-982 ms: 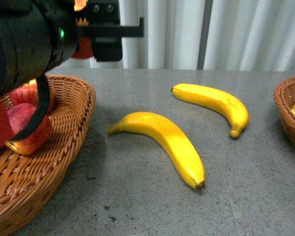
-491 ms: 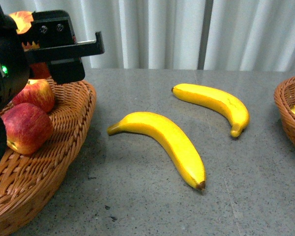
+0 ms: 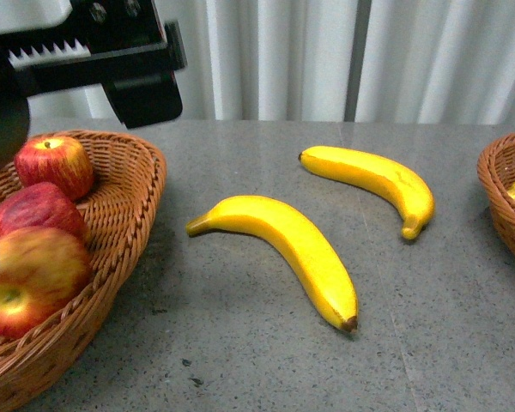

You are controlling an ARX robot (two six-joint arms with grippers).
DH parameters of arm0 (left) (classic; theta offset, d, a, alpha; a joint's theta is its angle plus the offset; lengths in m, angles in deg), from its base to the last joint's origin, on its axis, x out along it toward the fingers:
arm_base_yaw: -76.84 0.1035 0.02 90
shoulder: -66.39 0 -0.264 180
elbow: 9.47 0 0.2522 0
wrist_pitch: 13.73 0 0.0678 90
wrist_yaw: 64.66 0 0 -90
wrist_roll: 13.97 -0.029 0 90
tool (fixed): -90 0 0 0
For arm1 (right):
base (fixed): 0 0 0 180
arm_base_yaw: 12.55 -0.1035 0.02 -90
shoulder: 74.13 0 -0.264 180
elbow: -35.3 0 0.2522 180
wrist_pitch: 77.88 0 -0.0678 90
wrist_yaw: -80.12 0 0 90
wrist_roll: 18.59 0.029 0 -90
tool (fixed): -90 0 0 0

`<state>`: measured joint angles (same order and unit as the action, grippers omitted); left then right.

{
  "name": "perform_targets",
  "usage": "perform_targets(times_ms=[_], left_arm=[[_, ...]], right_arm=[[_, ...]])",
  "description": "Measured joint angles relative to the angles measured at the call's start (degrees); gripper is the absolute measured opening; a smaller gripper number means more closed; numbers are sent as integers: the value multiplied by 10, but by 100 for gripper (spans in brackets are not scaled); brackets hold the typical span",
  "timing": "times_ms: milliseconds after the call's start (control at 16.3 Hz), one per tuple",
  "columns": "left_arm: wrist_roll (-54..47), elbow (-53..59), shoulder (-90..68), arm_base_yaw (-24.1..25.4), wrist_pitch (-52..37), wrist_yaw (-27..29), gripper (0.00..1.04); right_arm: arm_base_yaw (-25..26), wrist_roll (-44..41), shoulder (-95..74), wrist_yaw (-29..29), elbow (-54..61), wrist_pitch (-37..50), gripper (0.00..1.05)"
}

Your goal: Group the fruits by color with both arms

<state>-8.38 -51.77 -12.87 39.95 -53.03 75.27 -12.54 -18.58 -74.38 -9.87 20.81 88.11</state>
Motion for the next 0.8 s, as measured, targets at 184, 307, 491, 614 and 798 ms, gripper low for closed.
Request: perform_targets(times_ms=[184,307,491,614,798], left_arm=[[-79,23,48,-16,-100,11,98],[-126,41,82,-17,-146,26,98],[-118,75,238,34,97,-112,79],[-79,156,393,103,259,-218,58],[-66,198,471,162,313,-286,34]], right_arm=[[0,0,0,0,0,0,98],[0,0,0,0,0,0,98],[0,0,0,0,0,0,98],[0,0,0,0,0,0,98],[0,0,0,0,0,0,98]])
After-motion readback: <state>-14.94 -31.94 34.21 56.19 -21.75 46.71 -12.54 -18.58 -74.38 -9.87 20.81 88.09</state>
